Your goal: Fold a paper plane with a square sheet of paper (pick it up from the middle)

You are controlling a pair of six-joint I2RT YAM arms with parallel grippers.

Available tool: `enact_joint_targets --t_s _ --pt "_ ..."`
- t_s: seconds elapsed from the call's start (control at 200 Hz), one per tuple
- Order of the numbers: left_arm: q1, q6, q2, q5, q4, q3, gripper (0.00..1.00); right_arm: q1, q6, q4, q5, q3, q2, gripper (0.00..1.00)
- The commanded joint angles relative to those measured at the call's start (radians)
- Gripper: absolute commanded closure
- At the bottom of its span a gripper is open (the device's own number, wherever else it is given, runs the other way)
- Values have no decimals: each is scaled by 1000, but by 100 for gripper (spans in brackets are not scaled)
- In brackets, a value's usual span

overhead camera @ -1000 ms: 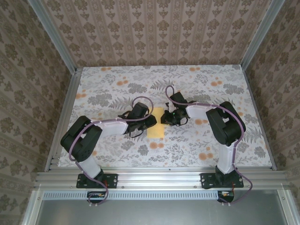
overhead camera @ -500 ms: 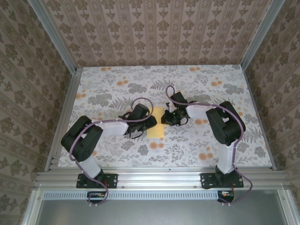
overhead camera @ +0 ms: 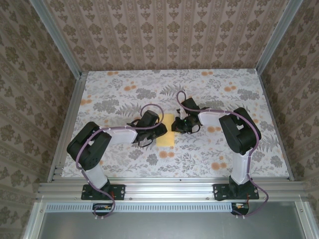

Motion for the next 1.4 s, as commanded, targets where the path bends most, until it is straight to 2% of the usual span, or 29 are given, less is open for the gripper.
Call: enact_joint_targets --t_s 0.0,0.17,0.355,0.655,0.81,0.965,1.05,1.15,1.265,1.395 --pt "-6 18 4 4 3 36 65 -5 12 -52 75 -42 56 87" --pt "-6 26 3 4 -1 39 66 -5 10 -54 73 -41 56 87" --pt "-7 19 9 22 50 37 72 -5 13 -52 70 -41 52 87" --pt "-6 33 12 -6 39 40 90 -22 28 -39 20 -41 -15 83" --pt "-7 86 -40 -44 -44 60 95 -71 29 -48 42 -76 -196 67" --pt "-10 179 -148 -122 -227 101 95 -120 -18 -119 153 -112 -406 44" --pt "-16 238 -195 -196 -399 159 95 -133 -49 -146 245 -145 -527 28" --pt "-30 300 -227 -315 -615 249 95 -151 -87 -172 340 -177 -663 1" --pt "-55 346 -240 -488 -846 362 95 -173 -125 -189 424 -207 -776 0" --pt "-91 331 -228 -710 -1065 484 94 -196 -121 -176 520 -264 -875 0"
